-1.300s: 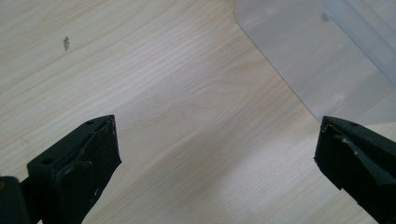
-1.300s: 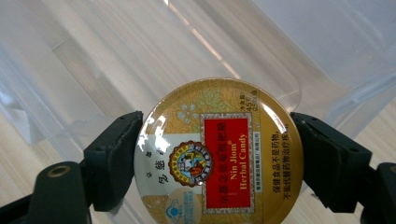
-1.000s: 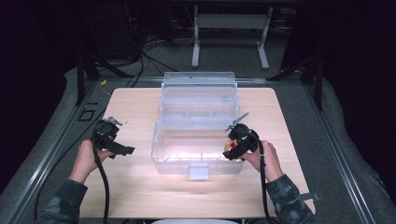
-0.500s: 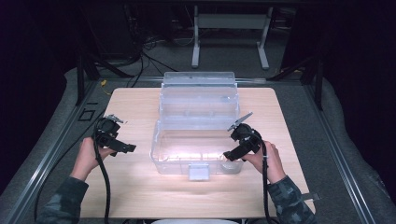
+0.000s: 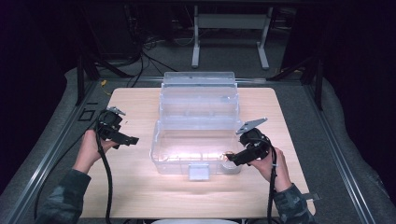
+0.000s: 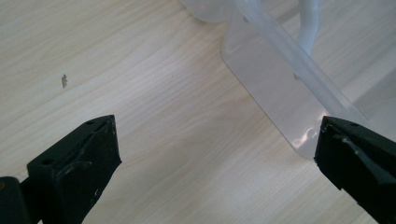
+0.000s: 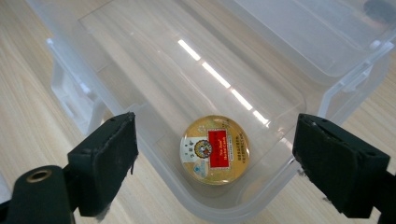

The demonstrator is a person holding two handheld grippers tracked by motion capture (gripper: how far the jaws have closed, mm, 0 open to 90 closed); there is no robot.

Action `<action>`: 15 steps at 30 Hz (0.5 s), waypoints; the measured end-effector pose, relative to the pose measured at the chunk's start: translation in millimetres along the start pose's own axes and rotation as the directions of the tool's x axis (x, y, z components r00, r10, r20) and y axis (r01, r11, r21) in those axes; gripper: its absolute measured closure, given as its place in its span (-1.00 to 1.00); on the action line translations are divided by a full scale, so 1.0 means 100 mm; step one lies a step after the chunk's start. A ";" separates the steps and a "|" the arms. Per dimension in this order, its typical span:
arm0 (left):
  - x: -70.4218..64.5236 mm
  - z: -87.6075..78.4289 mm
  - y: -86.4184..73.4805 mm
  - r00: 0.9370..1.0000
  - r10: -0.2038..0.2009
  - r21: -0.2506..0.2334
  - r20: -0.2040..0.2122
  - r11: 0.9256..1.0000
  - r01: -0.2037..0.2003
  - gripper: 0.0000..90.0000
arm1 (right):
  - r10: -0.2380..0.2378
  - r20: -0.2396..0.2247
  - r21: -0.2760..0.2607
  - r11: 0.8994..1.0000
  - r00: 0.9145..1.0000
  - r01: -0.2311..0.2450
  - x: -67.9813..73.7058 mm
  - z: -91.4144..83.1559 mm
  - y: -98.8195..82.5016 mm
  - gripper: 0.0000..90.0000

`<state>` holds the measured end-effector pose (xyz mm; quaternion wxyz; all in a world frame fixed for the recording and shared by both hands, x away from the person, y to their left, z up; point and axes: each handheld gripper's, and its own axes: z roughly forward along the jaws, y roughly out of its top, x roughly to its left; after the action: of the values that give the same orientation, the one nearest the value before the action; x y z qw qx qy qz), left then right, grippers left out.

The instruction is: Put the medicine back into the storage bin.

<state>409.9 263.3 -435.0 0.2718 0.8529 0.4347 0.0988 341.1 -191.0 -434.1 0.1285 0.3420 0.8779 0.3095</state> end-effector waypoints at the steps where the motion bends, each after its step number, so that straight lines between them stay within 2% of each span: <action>1: 0.00 -0.01 0.02 1.000 0.003 -0.001 0.006 1.000 -0.003 -1.00 | 0.005 0.000 -0.010 1.000 1.000 -0.006 0.01 -0.01 -0.02 -0.68; 5: -0.01 -0.04 0.14 1.000 0.014 -0.021 0.008 1.000 -0.014 -1.00 | 0.026 -0.009 -0.039 0.999 1.000 -0.026 0.02 -0.01 -0.05 -0.68; 12: -0.06 -0.06 0.38 0.999 0.036 -0.046 0.015 0.998 -0.036 -1.00 | 0.014 -0.008 -0.050 0.999 1.000 -0.014 0.08 -0.01 -0.06 -0.67; 15: -0.09 -0.05 0.47 0.998 0.053 -0.043 0.015 0.998 -0.052 -1.00 | 0.010 -0.010 -0.047 0.999 1.000 -0.010 0.10 0.02 -0.07 -0.67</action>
<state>435.4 235.8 -404.4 0.2908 0.8588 0.4077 0.1081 330.8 -187.2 -440.1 0.1306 0.3417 0.8693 0.3324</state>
